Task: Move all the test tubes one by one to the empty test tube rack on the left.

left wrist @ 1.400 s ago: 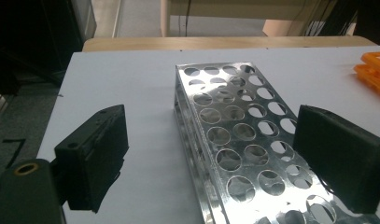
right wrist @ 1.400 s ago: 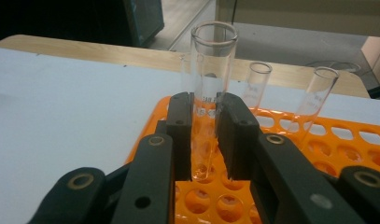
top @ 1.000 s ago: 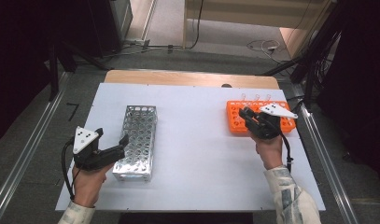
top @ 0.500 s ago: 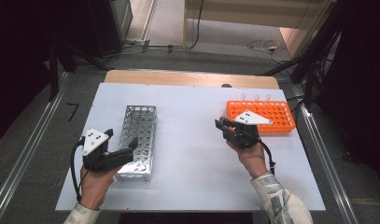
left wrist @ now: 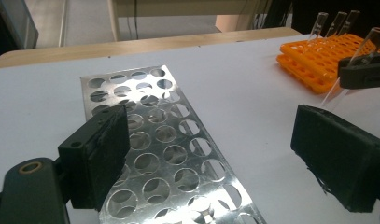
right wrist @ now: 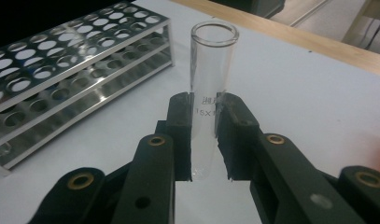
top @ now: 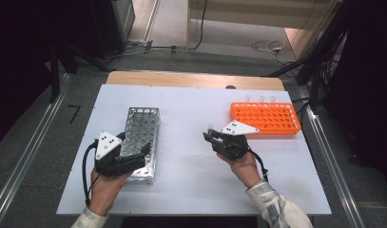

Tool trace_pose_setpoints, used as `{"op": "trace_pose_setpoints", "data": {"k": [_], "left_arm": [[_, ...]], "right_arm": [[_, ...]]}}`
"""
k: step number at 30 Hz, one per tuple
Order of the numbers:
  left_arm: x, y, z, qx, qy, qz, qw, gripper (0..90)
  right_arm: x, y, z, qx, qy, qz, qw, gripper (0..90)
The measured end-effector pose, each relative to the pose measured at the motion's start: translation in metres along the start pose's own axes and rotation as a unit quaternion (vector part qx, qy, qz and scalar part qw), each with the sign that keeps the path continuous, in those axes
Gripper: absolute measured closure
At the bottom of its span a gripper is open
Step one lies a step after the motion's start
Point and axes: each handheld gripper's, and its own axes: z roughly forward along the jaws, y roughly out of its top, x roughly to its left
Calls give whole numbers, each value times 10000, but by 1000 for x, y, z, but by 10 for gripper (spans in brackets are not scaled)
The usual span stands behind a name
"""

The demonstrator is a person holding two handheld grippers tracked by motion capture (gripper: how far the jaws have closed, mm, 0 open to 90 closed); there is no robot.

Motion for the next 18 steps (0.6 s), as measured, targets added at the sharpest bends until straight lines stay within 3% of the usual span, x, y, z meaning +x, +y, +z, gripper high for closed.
{"op": "trace_pose_setpoints", "data": {"k": [10,18], "left_arm": [[-23,1,5,81,-406,224,9989,167],[-45,2,16,215,-676,278,9971,116]], "right_arm": [[33,-4,15,194,400,-304,9985,732],[51,-6,21,259,614,-482,9966,731]]}}
